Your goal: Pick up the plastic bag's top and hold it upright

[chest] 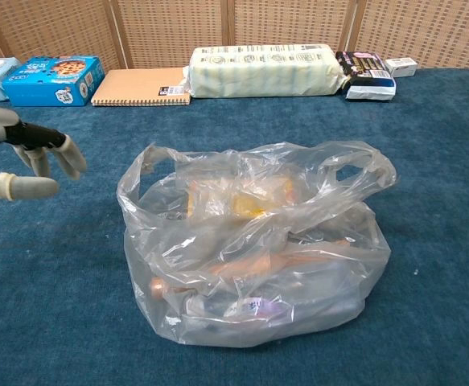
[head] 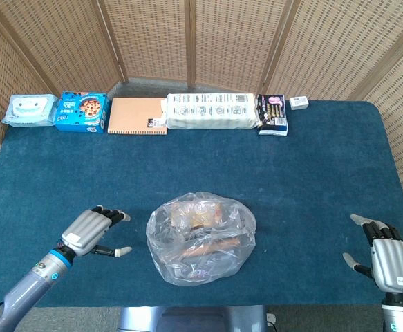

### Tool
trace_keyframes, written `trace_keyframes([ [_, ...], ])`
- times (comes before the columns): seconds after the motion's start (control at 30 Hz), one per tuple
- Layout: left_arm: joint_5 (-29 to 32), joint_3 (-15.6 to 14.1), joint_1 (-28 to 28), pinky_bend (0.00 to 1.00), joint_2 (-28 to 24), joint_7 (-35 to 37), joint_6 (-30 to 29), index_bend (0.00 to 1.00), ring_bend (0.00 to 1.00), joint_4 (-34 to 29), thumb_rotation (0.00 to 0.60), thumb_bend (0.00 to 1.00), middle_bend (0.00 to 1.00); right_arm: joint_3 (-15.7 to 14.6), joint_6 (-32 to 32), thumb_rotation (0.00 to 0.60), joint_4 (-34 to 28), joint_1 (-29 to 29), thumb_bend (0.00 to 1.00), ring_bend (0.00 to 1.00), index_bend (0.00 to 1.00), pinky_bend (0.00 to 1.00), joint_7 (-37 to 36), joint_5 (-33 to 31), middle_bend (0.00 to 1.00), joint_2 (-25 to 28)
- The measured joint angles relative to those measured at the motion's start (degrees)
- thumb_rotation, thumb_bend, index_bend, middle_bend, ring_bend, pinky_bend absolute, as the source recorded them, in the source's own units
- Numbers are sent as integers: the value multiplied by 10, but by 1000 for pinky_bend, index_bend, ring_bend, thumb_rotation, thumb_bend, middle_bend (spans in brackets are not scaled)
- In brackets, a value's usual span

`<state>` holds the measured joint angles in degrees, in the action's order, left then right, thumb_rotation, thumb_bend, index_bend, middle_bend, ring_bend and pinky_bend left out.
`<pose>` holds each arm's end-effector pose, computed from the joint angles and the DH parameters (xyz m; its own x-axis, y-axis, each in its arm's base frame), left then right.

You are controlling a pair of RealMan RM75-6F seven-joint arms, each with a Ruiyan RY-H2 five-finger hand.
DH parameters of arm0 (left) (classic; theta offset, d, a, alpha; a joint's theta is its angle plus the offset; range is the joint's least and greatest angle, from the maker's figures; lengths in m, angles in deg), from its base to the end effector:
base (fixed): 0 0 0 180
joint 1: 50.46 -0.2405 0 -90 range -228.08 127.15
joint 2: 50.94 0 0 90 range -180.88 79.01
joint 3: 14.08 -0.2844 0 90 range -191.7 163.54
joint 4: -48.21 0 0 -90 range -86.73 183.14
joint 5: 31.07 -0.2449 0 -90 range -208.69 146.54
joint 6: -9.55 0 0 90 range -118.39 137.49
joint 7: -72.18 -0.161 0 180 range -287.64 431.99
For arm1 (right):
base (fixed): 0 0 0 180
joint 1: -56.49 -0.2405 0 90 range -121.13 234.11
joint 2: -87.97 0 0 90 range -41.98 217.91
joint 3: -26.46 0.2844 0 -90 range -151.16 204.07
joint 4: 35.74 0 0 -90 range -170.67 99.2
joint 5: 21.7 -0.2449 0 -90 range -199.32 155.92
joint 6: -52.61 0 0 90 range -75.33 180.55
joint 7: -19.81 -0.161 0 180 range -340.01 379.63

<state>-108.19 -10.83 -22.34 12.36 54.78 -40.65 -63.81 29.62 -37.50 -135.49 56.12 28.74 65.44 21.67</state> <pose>-0.2048 0.2673 0.0303 0.4956 0.4373 0.7505 0.8474 -0.4330 -0.3073 -0.3223 -0.1760 0.1278 0.3879 0.0518 0.9202 -0.9215 0.0428 0.3860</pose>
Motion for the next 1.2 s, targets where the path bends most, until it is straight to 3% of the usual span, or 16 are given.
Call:
trace_keyframes([
  [0.3,75,1,45,270,26,-58,36,246,344,-14,0,138,284,0,-8,600,8,6,175,273,222,238,-14,2,312,0],
  [0.53,128,6,75,287,73,-49,57,246,344,-11,0,136,284,0,-11,600,14,8,174,269,222,238,-23,4,312,0],
  [0.93,164,54,99,333,131,82,76,247,344,-2,0,136,284,0,-21,600,25,16,175,264,220,238,-40,6,312,0],
  [1.2,144,97,86,336,163,259,74,246,344,4,0,135,284,1,-23,600,31,18,174,261,216,238,-46,8,312,-2],
])
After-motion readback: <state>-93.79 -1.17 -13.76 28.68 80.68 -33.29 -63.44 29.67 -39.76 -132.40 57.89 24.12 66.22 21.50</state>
